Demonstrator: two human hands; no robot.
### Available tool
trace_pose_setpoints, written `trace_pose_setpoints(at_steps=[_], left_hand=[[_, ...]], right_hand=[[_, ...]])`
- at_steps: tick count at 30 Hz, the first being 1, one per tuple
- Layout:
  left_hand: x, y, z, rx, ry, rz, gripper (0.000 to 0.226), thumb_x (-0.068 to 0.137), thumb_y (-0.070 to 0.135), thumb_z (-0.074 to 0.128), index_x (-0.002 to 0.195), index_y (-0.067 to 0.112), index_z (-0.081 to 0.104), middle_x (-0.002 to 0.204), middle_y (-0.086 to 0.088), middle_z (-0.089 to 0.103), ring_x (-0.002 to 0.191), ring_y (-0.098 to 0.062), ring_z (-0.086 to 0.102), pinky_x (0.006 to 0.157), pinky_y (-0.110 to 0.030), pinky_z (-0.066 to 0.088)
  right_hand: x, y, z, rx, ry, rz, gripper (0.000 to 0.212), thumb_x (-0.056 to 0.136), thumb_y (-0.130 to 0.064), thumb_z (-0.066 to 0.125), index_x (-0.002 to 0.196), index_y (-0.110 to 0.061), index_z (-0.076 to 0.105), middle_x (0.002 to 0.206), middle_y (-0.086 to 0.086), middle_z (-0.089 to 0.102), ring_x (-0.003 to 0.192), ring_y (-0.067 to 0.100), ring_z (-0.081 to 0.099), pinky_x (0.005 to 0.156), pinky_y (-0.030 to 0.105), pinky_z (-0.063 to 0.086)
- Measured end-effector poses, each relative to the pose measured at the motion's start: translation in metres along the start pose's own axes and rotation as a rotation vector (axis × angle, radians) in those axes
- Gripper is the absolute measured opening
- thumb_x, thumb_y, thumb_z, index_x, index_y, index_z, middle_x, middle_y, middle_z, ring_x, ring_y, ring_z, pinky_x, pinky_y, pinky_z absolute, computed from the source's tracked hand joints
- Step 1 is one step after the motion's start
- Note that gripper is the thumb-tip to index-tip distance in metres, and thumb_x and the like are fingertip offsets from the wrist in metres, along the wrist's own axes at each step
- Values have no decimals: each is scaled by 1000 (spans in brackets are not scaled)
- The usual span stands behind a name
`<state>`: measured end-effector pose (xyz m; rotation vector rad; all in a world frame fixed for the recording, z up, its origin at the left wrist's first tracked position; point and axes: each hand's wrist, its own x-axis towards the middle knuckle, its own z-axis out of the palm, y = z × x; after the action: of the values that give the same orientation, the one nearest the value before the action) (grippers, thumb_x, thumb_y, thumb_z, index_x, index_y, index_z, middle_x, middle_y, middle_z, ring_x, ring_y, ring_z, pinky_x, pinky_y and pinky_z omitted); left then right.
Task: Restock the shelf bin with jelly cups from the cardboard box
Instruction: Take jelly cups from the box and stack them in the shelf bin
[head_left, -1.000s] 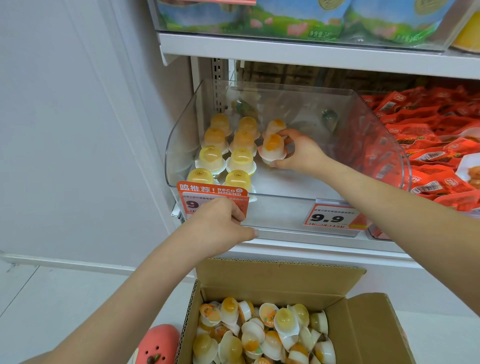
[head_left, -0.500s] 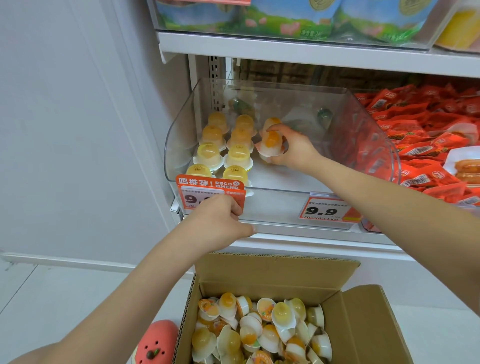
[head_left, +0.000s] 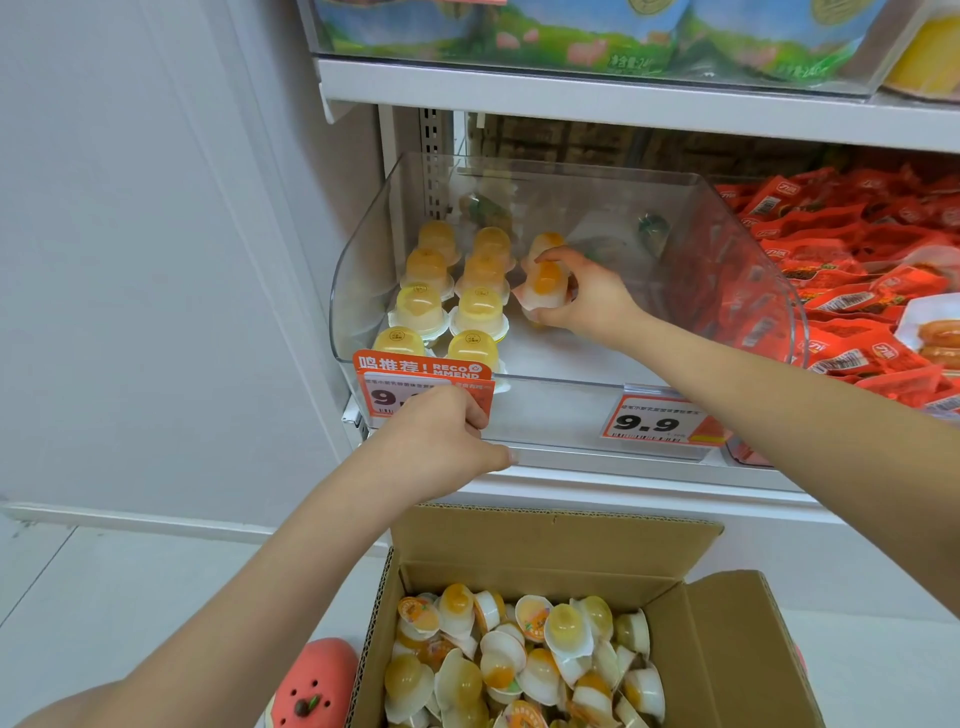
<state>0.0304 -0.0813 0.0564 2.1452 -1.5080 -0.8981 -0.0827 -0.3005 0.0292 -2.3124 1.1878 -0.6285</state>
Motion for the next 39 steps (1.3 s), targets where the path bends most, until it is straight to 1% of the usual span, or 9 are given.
trace_pose_setpoints(at_steps=[5, 10, 19, 24, 26, 29, 32, 36, 39], left_hand=[[0, -1, -1, -18, 6, -4, 53, 78, 35, 74, 122, 12, 58, 99, 5, 64, 97, -12, 61, 90, -32, 51], [-1, 0, -1, -7, -19, 8, 29, 79, 33, 73, 100, 16, 61, 93, -5, 65, 88, -17, 61, 93, -37, 50], [1, 2, -1, 6, -13, 10, 28, 77, 32, 73, 85, 18, 50, 84, -2, 53, 79, -16, 51, 91, -40, 49], [-1, 2, -3, -5, -25, 2, 24, 79, 32, 72, 90, 16, 58, 89, -6, 62, 84, -18, 58, 92, -38, 49], [-1, 3, -3, -21, -15, -7, 34, 80, 31, 72, 106, 11, 63, 102, -10, 69, 97, -19, 63, 93, -35, 50], [0, 2, -3, -16, -6, 6, 46, 81, 33, 72, 120, 11, 59, 105, -6, 69, 100, -14, 62, 92, -32, 50], [2, 1, -3, -12, -4, 10, 50, 80, 36, 72, 122, 12, 58, 104, 0, 67, 100, -12, 60, 92, -29, 49], [5, -2, -2, -25, 0, 12, 51, 79, 37, 73, 122, 13, 59, 104, 6, 63, 101, -9, 58, 88, -21, 47], [7, -4, -2, -25, 2, 20, 50, 79, 39, 73, 120, 14, 59, 108, 7, 60, 103, -7, 57, 85, -17, 43]], right_hand=[[-1, 0, 1, 5, 13, 1, 59, 77, -30, 76, 129, -18, 50, 122, 4, 61, 110, 24, 58, 84, 18, 38], [-4, -2, -1, 24, 20, -3, 57, 77, -30, 76, 128, -17, 51, 121, 3, 61, 103, 19, 57, 82, 16, 36], [-5, -2, -3, 37, 0, 6, 58, 76, -30, 77, 127, -19, 52, 119, 1, 61, 103, 18, 57, 82, 16, 37], [-10, 0, -23, 103, 132, 76, 61, 73, -29, 79, 127, -23, 52, 114, -5, 59, 99, 13, 55, 81, 18, 39], [-11, 8, -35, 92, 239, 134, 58, 75, -28, 77, 127, -20, 52, 116, -2, 60, 101, 15, 55, 82, 21, 41], [-2, 23, -45, -50, 351, 304, 42, 82, -39, 68, 117, -18, 58, 115, 5, 64, 107, 27, 61, 87, 29, 47], [17, 32, -43, -151, 370, 404, 34, 84, -42, 60, 104, -16, 61, 104, 8, 67, 99, 32, 64, 75, 27, 46], [29, 40, -32, -165, 378, 434, 39, 89, -38, 56, 119, -13, 55, 114, 15, 65, 108, 37, 61, 84, 34, 49], [32, 48, -26, -193, 345, 441, 36, 90, -33, 55, 120, -12, 52, 115, 17, 64, 107, 38, 60, 81, 32, 48]])
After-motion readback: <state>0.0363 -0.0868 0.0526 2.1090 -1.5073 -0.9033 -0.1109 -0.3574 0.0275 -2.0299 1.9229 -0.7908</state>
